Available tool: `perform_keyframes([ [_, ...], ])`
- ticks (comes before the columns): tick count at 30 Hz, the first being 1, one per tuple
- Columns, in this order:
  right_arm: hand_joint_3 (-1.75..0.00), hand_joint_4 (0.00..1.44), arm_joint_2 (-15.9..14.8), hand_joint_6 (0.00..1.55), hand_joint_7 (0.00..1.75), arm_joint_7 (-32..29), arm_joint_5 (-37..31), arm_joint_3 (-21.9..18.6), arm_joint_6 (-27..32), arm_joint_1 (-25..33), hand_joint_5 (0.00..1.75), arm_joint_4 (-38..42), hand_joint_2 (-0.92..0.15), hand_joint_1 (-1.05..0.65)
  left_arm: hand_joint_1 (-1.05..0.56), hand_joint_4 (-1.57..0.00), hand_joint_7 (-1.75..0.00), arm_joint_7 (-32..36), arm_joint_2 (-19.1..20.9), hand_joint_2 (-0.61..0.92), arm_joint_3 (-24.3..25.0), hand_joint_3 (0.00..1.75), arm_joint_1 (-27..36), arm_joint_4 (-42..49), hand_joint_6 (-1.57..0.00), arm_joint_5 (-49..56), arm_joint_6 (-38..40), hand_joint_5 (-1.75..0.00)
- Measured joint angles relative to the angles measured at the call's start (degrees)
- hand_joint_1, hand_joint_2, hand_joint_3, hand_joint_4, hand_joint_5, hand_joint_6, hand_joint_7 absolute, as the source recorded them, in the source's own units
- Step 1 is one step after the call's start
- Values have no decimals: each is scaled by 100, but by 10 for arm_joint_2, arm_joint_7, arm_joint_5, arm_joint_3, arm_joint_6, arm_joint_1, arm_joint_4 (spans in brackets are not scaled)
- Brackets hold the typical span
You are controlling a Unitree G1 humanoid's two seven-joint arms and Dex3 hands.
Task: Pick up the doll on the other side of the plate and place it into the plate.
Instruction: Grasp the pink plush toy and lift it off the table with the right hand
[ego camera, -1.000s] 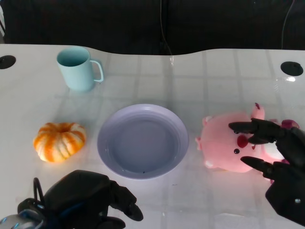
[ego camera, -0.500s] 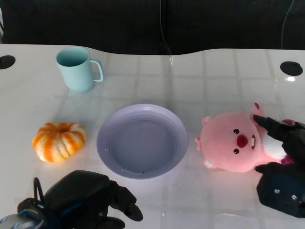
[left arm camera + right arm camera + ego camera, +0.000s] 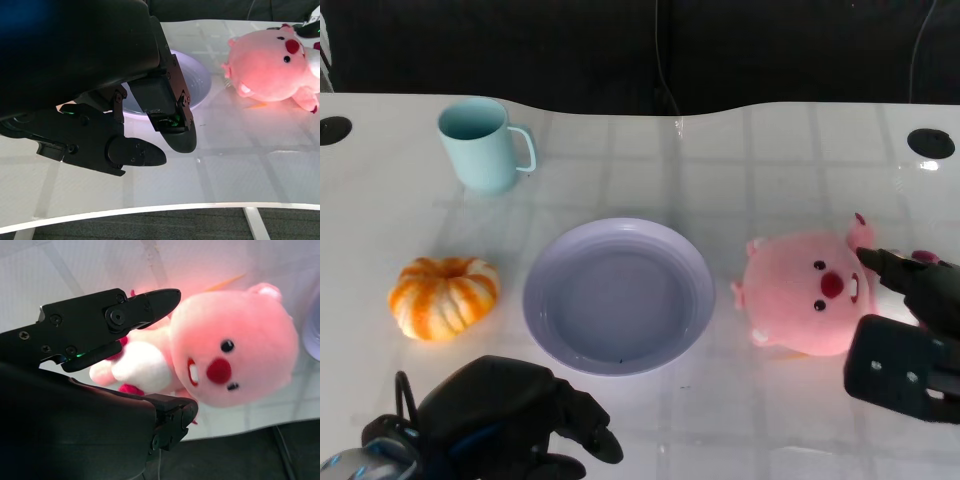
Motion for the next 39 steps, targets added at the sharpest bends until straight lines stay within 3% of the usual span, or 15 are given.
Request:
perform_keyframes([
  [6,-2,10,14,21,4,-21,-5,27,7,-54,17,88,-92,-53,-25,-76,-6,0,-2,92,0,26,5,-3,-108,3,2,-119],
  [12,-6,28,17,36,9,-40,-9,47,7,-98,24,159,-92,-52,-23,-79,-7,0,-3,92,-1,23,35,-43,-108,14,5,-120],
  [16,-10,42,18,55,8,-37,-8,59,10,-138,19,213,-92,-50,-24,-78,-6,0,-3,92,1,24,47,-59,-108,13,6,-123],
  [23,-14,51,25,72,8,-83,-11,82,-29,-197,15,318,-92,-47,-24,-77,-7,-4,-3,92,1,23,50,-69,-109,13,19,-129],
  [25,-11,61,26,80,7,-104,-17,93,-40,-210,14,342,-92,-45,-25,-76,-7,-4,-3,92,1,25,50,-70,-109,13,23,-128],
  [27,-7,82,33,93,7,-144,-16,92,-52,-215,18,365,-92,-33,-24,-77,-7,-5,-3,92,1,24,49,-71,-109,13,24,-129],
  [29,-7,104,45,110,11,-195,-6,83,-71,-215,34,386,-92,-21,-24,-77,-7,-5,-3,92,1,24,49,-73,-109,13,24,-130],
  [32,-13,90,51,127,7,-259,15,65,-111,-211,114,407,-92,-20,-25,-76,-7,-5,-4,92,0,24,46,-73,-109,14,24,-128],
  [34,-18,80,51,129,8,-285,21,61,-125,-211,138,415,-91,-21,-25,-76,-7,-5,-4,92,-1,24,44,-73,-109,15,24,-127],
  [35,-23,78,53,129,13,-295,26,58,-128,-211,148,419,-90,-21,-25,-76,-7,-5,-4,92,-1,24,42,-73,-109,17,24,-127],
  [37,-55,80,59,94,97,-309,45,42,-133,-211,168,424,-76,-21,-25,-77,-7,-5,-4,92,-4,24,38,-73,-109,21,24,-125],
  [38,-81,84,61,79,139,-314,56,34,-133,-211,172,425,-64,-19,-25,-79,-7,-5,-4,92,-4,23,37,-72,-110,21,22,-124],
  [39,-93,86,64,74,156,-317,66,24,-133,-211,173,426,-58,-19,-25,-79,-7,-5,-3,92,-4,23,36,-70,-109,21,21,-123],
])
